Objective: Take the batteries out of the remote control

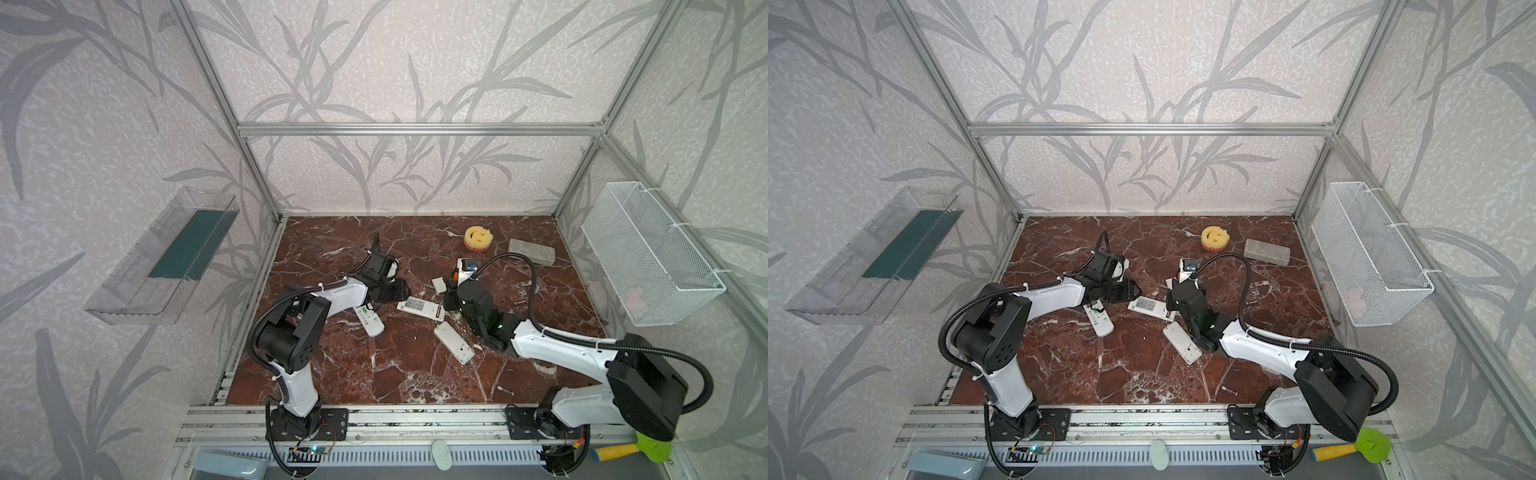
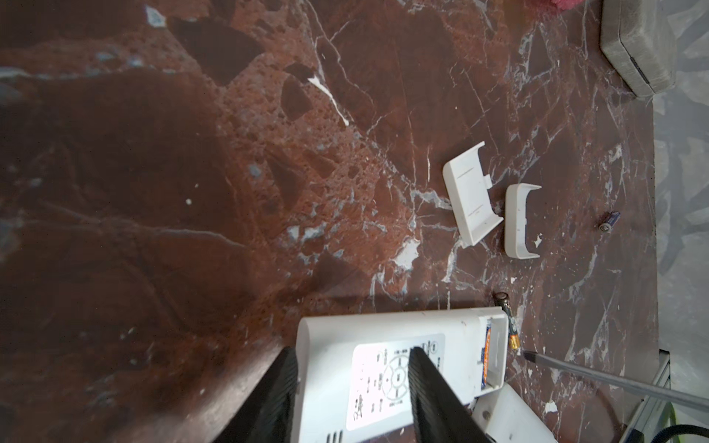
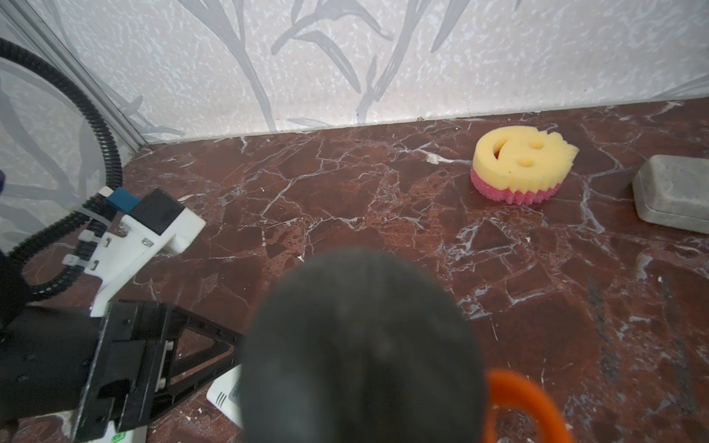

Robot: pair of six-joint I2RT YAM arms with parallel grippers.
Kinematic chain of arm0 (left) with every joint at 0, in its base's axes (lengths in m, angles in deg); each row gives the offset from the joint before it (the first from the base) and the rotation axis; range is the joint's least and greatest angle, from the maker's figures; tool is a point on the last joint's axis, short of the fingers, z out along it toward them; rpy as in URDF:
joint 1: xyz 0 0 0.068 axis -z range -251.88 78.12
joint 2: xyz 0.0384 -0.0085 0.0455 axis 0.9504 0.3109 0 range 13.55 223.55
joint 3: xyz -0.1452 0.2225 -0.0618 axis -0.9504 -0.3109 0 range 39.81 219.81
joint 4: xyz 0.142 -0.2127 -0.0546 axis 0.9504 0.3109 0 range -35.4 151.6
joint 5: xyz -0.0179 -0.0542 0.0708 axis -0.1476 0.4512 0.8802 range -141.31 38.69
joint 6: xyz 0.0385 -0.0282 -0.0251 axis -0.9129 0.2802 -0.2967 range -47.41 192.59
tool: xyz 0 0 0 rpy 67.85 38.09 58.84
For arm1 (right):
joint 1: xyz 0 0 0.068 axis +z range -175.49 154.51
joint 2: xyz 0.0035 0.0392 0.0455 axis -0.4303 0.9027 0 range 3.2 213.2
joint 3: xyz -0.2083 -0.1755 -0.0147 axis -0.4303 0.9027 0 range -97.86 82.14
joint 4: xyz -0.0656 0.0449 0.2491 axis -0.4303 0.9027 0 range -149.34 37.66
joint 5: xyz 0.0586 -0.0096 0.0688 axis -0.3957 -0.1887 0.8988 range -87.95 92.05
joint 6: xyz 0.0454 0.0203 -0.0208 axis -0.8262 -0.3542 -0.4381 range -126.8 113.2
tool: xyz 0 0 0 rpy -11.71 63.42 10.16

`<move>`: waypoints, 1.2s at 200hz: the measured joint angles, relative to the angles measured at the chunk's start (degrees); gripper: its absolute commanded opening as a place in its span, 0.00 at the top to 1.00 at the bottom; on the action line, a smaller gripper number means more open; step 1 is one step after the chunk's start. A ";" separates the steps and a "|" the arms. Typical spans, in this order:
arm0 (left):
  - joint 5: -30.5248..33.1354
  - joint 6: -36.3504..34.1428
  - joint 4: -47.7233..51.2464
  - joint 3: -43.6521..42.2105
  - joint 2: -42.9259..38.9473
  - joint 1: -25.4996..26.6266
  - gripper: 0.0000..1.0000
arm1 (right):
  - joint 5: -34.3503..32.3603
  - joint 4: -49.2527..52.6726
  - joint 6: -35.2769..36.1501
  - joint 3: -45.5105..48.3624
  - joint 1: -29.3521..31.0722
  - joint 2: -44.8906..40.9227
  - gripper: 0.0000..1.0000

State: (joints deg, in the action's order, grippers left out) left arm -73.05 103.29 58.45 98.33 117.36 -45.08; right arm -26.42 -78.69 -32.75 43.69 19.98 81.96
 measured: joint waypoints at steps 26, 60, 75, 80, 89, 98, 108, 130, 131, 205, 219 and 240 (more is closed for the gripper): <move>-0.98 0.48 0.37 0.37 1.49 0.00 0.52 | 0.07 0.09 -1.29 0.00 -0.98 1.84 1.00; -2.21 2.08 -0.33 -1.14 1.29 -0.07 0.52 | 0.63 0.35 -2.32 0.00 -1.97 2.86 1.00; -2.84 2.99 -1.36 -2.97 0.37 -0.20 0.53 | 1.29 0.35 -2.99 0.00 -2.38 3.13 1.00; -2.99 3.32 -1.55 -3.56 -0.02 -0.20 0.53 | 1.57 0.31 -3.23 0.00 -2.54 3.23 1.00; -3.30 3.93 -2.12 -4.72 -0.74 -0.20 0.53 | 2.19 0.28 -3.89 0.00 -2.89 3.43 1.00; -3.61 4.55 -2.64 -5.70 -1.38 -0.17 0.53 | 2.62 0.28 -4.50 0.00 -3.13 3.63 1.00; -3.87 5.22 -3.19 -6.64 -1.95 -0.15 0.53 | 3.23 0.17 -5.33 0.02 -3.41 3.82 1.00; -4.20 6.40 -4.52 -8.04 -2.67 -0.09 0.54 | 4.55 -1.22 -7.48 1.14 -4.31 3.98 1.00; -4.22 6.38 -4.59 -8.07 -2.69 -0.09 0.54 | 4.57 -1.31 -7.58 1.18 -4.35 3.98 1.00; -4.13 10.64 -9.79 -12.98 -4.87 0.37 0.59 | 9.16 -12.22 -20.94 8.70 -9.90 3.89 1.00; -4.02 11.56 -10.51 -14.19 -5.64 0.83 0.59 | 9.75 -13.84 -23.34 9.79 -10.69 4.07 1.00; -3.76 12.48 -11.02 -15.19 -6.34 1.31 0.59 | 10.14 -16.41 -26.43 10.67 -11.50 5.22 1.00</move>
State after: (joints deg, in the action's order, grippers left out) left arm -76.81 115.77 47.44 83.14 111.02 -43.77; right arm -16.27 -95.11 -59.18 54.35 8.49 87.18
